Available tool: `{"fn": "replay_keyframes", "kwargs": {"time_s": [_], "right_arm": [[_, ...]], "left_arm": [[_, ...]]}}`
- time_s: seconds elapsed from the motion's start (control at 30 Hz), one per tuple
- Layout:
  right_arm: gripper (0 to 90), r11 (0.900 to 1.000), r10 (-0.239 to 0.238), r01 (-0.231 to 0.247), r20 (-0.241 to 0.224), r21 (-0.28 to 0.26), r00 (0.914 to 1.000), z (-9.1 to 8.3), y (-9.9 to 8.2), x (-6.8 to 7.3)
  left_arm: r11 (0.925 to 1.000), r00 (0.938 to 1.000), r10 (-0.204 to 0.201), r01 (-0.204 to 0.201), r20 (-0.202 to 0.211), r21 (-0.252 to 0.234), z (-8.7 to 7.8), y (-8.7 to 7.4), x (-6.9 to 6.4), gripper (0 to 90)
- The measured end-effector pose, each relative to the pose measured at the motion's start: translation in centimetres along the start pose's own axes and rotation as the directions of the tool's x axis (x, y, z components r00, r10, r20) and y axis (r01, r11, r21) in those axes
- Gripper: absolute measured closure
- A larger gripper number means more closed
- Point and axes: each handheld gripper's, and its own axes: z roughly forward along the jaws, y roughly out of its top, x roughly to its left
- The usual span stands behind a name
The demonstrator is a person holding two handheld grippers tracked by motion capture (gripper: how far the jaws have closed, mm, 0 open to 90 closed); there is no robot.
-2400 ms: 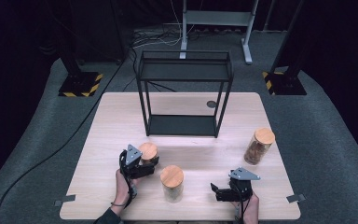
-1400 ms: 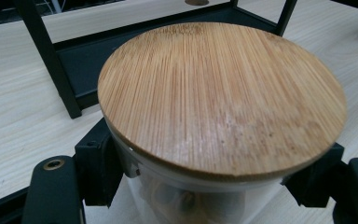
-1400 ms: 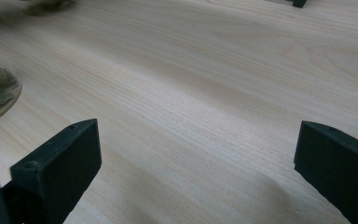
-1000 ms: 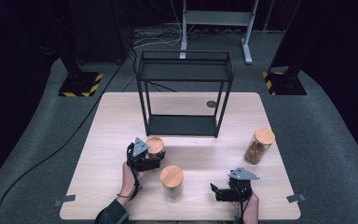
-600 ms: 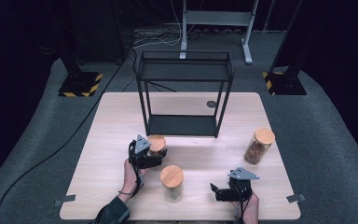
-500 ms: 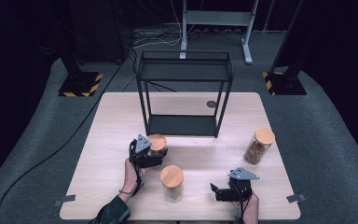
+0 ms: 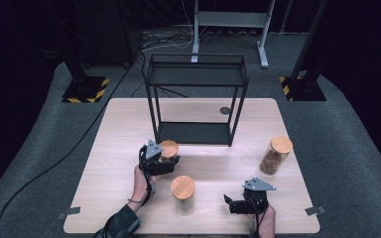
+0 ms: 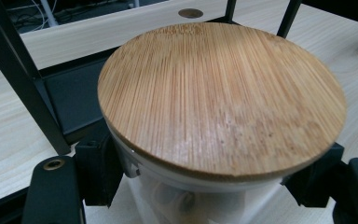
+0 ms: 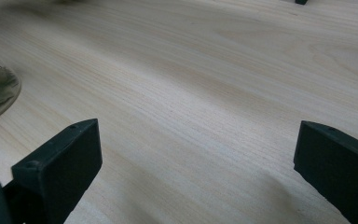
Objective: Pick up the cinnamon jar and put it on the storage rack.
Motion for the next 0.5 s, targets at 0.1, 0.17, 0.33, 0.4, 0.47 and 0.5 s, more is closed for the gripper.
{"fn": "replay_keyframes", "kwargs": {"time_s": [0.1, 0.17, 0.33, 0.4, 0.47, 0.5], "right_arm": [[0.2, 1.0000, 0.000, 0.000, 0.001, 0.001, 1.0000, 0.01, 0.01, 0.00], [0.2, 1.0000, 0.000, 0.000, 0.000, 0.001, 1.0000, 0.01, 0.00, -0.01], [0.1, 1.0000, -0.001, 0.001, 0.001, 0.003, 1.0000, 0.03, 0.01, 0.01], [0.1, 1.0000, -0.001, 0.001, 0.002, 0.003, 1.0000, 0.03, 0.01, 0.02], [0.2, 1.0000, -0.003, 0.003, 0.004, 0.005, 1.0000, 0.04, 0.02, 0.03], [0.2, 1.0000, -0.003, 0.003, 0.004, 0.005, 1.0000, 0.04, 0.02, 0.03]], "left_arm": [[1.0000, 1.0000, 0.003, -0.003, 0.001, 0.002, 0.14, 0.13, 0.01, 25.5], [1.0000, 1.0000, 0.000, 0.000, 0.002, -0.001, 0.22, 0.20, 0.02, 25.5], [1.0000, 0.9999, -0.009, 0.009, 0.005, 0.003, 0.45, 0.52, 0.21, 25.5], [1.0000, 0.9999, -0.008, 0.008, 0.006, 0.002, 0.48, 0.62, 0.23, 25.5], [1.0000, 1.0000, -0.006, 0.006, 0.005, 0.000, 0.56, 0.90, 0.24, 25.5], [1.0000, 1.0000, -0.006, 0.006, 0.005, 0.000, 0.56, 0.90, 0.24, 25.5]]}}
